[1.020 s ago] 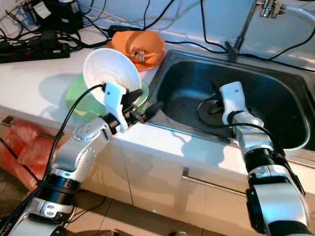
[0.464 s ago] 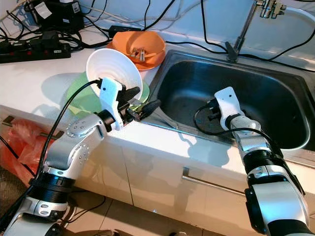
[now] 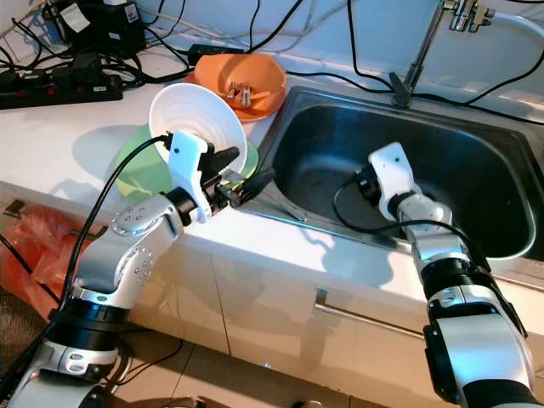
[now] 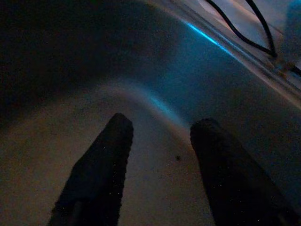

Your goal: Kitchen organization

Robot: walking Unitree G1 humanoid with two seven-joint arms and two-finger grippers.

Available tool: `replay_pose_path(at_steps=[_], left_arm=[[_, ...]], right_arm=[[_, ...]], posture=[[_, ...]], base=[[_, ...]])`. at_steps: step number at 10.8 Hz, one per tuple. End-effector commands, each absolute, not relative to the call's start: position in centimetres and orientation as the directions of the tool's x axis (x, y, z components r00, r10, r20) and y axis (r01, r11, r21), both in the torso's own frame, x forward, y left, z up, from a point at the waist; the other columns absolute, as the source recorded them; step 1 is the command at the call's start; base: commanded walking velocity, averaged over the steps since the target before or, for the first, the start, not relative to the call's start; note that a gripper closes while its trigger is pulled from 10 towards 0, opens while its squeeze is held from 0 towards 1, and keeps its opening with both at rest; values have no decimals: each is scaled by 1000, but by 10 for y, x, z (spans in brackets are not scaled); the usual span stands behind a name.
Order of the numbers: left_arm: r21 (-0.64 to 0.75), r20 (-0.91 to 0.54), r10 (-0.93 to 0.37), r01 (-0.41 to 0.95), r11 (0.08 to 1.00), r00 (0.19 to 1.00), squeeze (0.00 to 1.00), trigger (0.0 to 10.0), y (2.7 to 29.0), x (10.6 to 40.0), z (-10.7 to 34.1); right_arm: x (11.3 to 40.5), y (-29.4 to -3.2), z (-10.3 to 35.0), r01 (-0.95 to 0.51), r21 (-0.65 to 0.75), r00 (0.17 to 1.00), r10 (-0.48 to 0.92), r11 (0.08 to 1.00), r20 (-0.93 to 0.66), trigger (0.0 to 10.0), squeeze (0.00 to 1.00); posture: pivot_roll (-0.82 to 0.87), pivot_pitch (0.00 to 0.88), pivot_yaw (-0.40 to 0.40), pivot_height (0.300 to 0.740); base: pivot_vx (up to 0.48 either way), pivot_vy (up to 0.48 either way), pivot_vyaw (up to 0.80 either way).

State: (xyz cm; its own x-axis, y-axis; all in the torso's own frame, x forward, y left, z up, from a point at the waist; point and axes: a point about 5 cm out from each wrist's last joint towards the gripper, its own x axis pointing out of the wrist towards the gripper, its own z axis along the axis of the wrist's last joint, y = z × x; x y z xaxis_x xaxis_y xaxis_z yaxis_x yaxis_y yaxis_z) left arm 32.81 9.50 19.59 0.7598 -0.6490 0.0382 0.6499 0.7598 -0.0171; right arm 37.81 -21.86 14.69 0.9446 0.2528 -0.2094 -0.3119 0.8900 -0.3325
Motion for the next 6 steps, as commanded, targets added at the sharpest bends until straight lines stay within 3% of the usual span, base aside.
replay_pose_path(at_steps=[1,2,3,4,6], left_arm=[[-19,86,-644,648,762,760,1000,10000,93,329,211],[-25,117,-622,628,778,775,1000,10000,96,330,220],[-24,144,-607,616,787,781,1000,10000,98,331,229],[-22,164,-597,607,794,786,1000,10000,99,331,237],[-14,218,-565,582,813,796,0,10000,101,325,254]], right_arm=[[380,-225,158,-307,-329,948,257,893,-185,10000,1000],[377,-225,158,-325,-337,943,279,884,-179,10000,1000],[375,-222,159,-372,-312,927,334,874,-169,10000,788],[374,-219,162,-412,-288,911,381,865,-159,10000,0],[370,-215,177,-511,-248,859,497,823,-120,10000,0]], posture=[[101,51,-61,740],[99,52,-63,740],[99,53,-63,740],[99,53,-63,740],[99,52,-65,740]], base=[[0,0,0],[0,0,0],[0,0,0],[0,0,0],[0,0,0]])
